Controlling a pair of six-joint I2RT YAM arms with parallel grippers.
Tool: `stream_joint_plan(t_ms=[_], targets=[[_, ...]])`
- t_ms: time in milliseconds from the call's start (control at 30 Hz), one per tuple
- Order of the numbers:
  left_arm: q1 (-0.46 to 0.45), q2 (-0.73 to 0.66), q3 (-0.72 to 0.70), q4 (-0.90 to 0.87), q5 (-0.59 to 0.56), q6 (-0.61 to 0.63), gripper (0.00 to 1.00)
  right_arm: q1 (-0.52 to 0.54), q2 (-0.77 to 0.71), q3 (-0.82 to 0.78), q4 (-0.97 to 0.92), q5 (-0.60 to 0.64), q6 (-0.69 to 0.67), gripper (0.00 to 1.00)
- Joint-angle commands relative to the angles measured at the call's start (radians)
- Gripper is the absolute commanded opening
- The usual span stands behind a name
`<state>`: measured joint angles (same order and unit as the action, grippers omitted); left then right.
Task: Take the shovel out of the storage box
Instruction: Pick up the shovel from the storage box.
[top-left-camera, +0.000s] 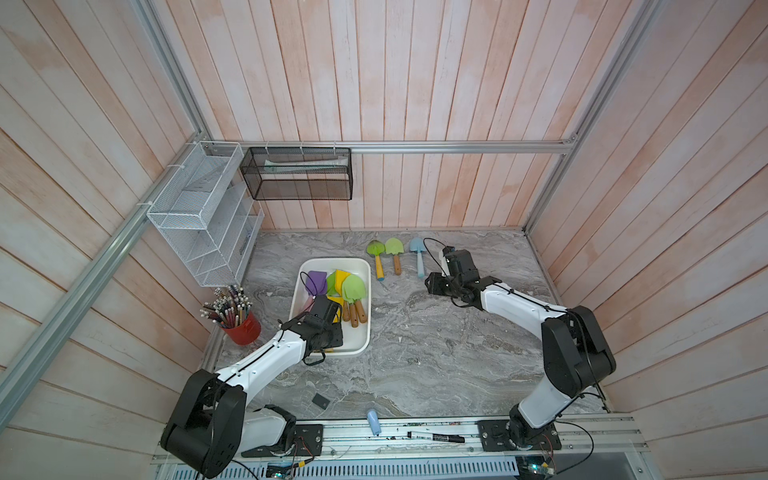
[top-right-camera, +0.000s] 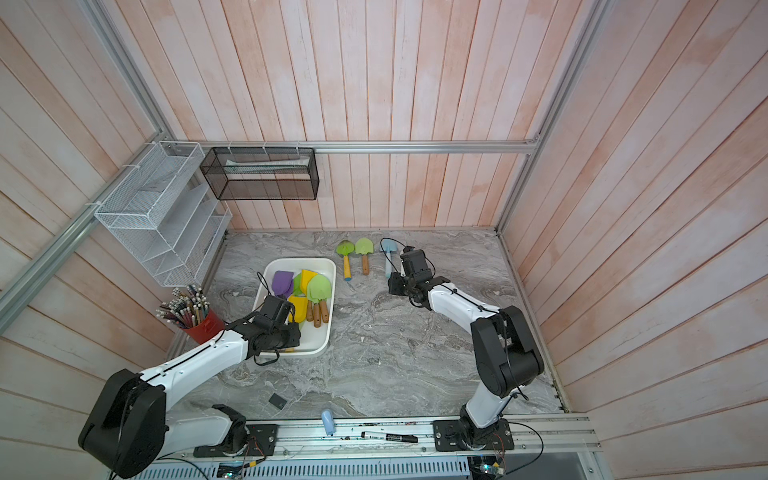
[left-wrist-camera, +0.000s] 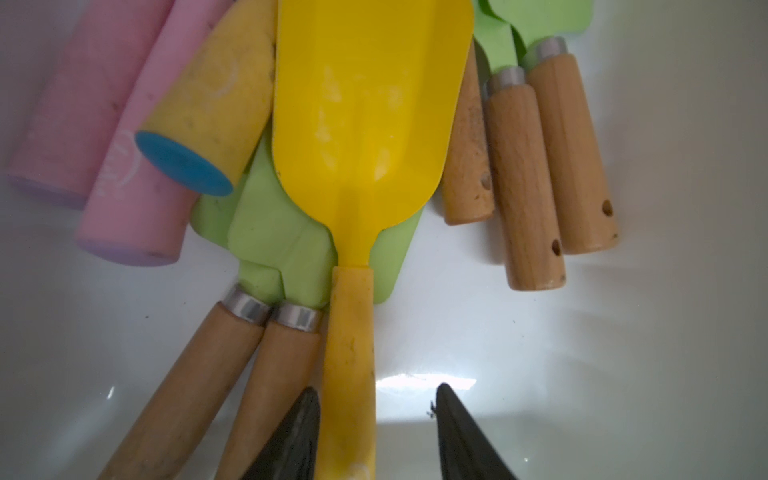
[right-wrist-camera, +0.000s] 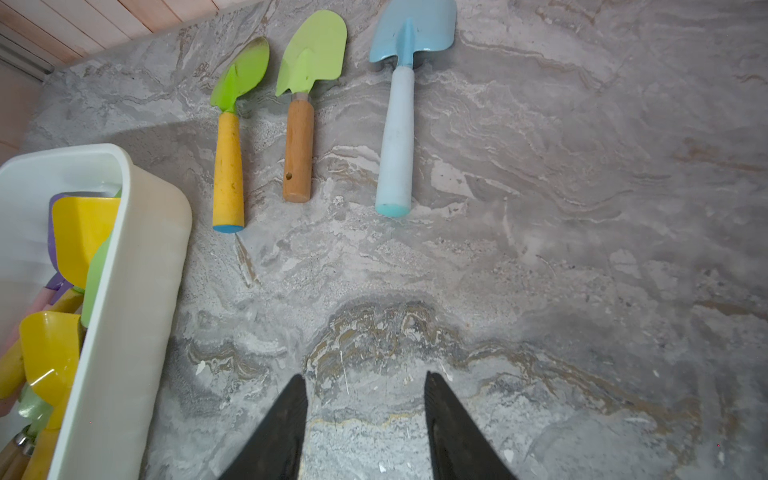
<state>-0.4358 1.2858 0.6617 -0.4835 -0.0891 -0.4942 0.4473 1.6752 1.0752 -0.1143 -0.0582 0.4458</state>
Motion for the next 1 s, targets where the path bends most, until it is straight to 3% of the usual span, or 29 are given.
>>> stream_joint_plan(t_ms=[0,433,667,967], targets=[[-0.015,0.025,-0.013,-0.007,-0.045,-0.02,0.48,0.004,-0.029,-0.021,0.03,-0.014,0.015,0.48],[-0.031,0.139,-0.013,0.049,-0.027,-0.029,0.46,0.004,-0.054,-0.062,0.059,-0.01,0.03,0.48],[-0.032,0.162,-0.009,0.059,-0.005,-0.024,0.31,0.004,-0.055,-0.067,0.064,-0.007,0.034,0.48],[-0.035,0.059,0.035,0.001,0.002,-0.028,0.16,0.004,-0.076,-0.059,0.059,-0.012,0.039,0.47]])
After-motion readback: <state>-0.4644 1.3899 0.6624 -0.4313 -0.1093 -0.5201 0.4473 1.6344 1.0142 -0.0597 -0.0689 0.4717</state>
